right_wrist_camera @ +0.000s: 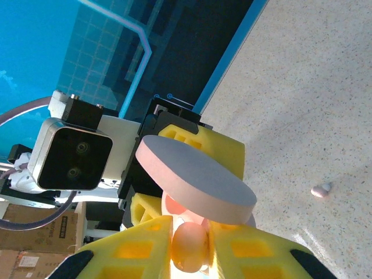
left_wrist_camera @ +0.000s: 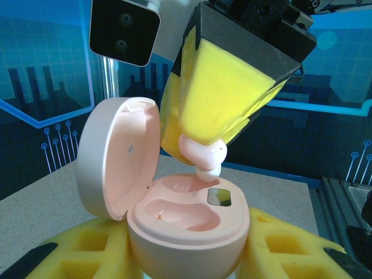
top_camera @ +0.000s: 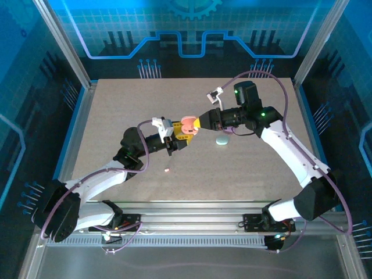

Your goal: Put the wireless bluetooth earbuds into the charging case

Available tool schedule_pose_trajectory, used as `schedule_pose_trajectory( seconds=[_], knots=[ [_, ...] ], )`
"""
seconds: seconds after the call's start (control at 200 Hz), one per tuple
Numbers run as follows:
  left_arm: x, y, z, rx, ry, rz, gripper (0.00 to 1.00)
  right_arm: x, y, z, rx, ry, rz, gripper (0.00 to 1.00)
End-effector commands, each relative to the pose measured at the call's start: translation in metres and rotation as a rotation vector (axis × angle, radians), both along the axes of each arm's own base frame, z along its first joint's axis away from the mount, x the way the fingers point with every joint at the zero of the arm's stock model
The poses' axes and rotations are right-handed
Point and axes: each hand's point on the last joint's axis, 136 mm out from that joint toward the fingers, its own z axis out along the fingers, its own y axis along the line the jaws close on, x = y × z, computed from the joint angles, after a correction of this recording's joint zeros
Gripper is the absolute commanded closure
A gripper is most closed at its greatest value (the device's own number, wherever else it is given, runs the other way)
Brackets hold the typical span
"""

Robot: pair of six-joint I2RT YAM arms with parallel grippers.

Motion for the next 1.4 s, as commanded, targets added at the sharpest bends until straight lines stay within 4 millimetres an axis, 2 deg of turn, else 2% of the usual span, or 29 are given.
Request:
schedule_pose_trajectory(
  seconds=[0.0,0.41,0.535,0.74,0.845,1.056,1.186,1.396],
  knots=[
    [-0.009,-0.005,0.025,-0.042,-0.058,-0.057,0.68,0.004,0.009,0.005,0.003,-0.03,-0.001,0.77],
    [-0.009,-0.005,0.027,-0.05,-0.057,-0.059,0.68,0.006,0.012,-0.001,-0.027,-0.044,-0.016,0.77],
    [-0.009,-0.006,0.027,-0.048,-0.059,-0.061,0.68,0.008,0.016,0.007,0.026,-0.042,-0.023,0.77],
    [-0.009,-0.006,0.026,-0.043,-0.061,-0.057,0.68,0.011,0.016,0.001,0.008,-0.036,-0.039,0.78],
    [-0.01,-0.006,0.027,-0.043,-0.064,-0.059,0.68,0.009,0.018,0.009,0.039,-0.05,-0.033,0.77],
    [-0.011,-0.004,0.034,-0.057,-0.079,-0.054,0.68,0.009,0.003,-0.022,-0.175,-0.065,-0.062,0.73],
    [-0.012,-0.004,0.037,-0.059,-0.086,-0.055,0.68,0.009,0.005,-0.024,-0.187,-0.061,-0.061,0.67],
    [-0.012,-0.004,0.036,-0.059,-0.079,-0.056,0.68,0.009,0.008,-0.025,-0.21,-0.071,-0.06,0.69]
  ],
)
